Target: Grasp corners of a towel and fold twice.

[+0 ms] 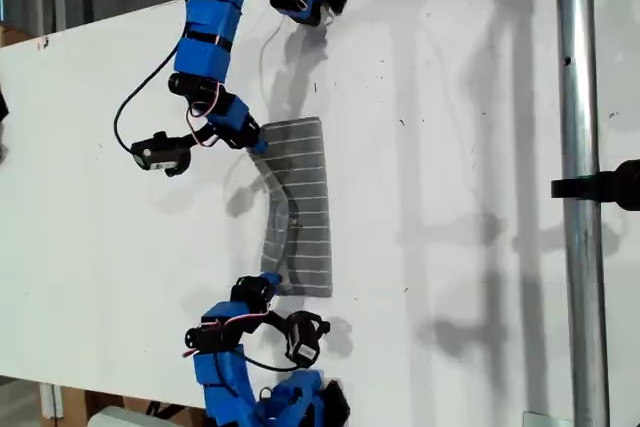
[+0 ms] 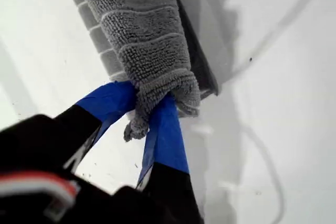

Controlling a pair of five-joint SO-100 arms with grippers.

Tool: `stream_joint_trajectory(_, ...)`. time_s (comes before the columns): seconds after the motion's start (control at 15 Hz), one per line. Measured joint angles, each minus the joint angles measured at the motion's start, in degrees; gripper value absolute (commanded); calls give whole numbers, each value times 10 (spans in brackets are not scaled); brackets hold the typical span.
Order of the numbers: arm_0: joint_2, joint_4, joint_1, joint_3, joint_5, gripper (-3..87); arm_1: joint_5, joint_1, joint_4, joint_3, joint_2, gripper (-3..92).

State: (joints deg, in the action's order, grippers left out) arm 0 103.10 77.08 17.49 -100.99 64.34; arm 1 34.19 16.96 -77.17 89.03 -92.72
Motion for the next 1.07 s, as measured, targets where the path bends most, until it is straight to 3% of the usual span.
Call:
stream_joint_trajectory(0.4,47,-120,-133,-214,181,-12,127,-125,33,181,-11,-2)
stream_joint_trajectory(0.47,47,-153,-145,-239,205,15,141,-126,47,205,-11,-2)
stream_joint_trajectory(0.6,41,-199,-159,-269,232,159,163,-123,54,229,-8,25)
stream_joint_trajectory(0.67,28,-200,-163,-271,240,213,176,-117,54,239,6,159)
stream_joint_trajectory(0.8,24,-179,-177,-265,242,258,203,-113,39,240,18,318)
stream_joint_trajectory(1.07,159,-36,-266,-221,267,253,267,-190,-127,171,19,373)
